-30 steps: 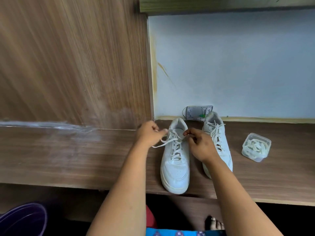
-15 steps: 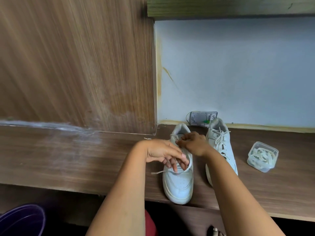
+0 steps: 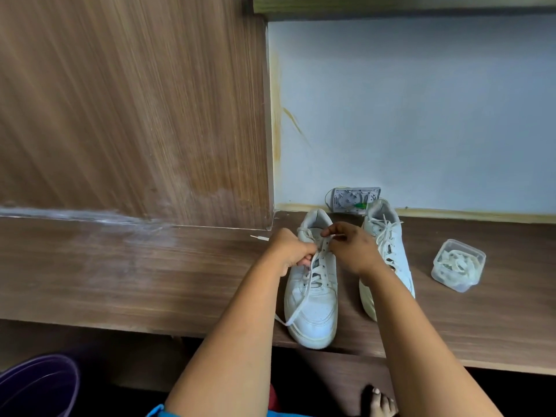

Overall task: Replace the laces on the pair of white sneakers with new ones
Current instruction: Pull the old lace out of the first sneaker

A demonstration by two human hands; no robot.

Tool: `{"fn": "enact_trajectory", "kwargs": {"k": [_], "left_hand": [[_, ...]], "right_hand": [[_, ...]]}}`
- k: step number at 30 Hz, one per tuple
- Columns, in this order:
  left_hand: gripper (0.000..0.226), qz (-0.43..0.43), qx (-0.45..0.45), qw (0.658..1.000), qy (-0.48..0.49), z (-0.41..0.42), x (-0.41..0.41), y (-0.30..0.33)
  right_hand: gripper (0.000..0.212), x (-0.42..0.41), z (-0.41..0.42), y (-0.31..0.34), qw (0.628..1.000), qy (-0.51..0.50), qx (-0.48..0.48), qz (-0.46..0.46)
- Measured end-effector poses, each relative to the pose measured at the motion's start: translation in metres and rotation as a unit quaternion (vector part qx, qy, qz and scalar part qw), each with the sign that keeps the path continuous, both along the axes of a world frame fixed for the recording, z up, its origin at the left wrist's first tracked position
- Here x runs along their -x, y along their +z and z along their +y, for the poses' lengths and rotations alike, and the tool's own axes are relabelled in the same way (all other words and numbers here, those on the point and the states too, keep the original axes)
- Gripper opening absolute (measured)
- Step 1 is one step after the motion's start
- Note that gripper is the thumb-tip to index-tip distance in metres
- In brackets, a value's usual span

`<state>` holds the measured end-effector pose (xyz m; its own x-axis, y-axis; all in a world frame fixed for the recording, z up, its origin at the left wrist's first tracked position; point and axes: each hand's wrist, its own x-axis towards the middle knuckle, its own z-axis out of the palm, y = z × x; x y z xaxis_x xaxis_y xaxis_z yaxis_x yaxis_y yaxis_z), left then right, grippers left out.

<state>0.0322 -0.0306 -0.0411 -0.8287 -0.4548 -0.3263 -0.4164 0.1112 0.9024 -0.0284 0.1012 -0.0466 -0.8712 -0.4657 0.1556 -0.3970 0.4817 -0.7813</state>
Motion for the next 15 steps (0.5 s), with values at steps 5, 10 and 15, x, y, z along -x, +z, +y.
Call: {"fn": "enact_trajectory", "kwargs": {"k": [5,10,15], "left_hand": [[0.024,-0.014,-0.180,0.983,-0.039,-0.011,-0.013,0.023],[0.018,-0.056,-0.034,0.997,-0.032,-0.006,-0.010,0.009],[0.019,0.032,-0.076,0.995,-0.057,-0.009,-0.012,0.012]], "right_hand": [[0.019,-0.001,0.004,-0.008,0.999,0.008,0.038,-0.005],[0.019,0.002,0.004,-0.010,0.998,0.005,0.058,-0.012],[0.017,0.001,0.005,-0.012,0.999,0.017,0.047,0.009]]}}
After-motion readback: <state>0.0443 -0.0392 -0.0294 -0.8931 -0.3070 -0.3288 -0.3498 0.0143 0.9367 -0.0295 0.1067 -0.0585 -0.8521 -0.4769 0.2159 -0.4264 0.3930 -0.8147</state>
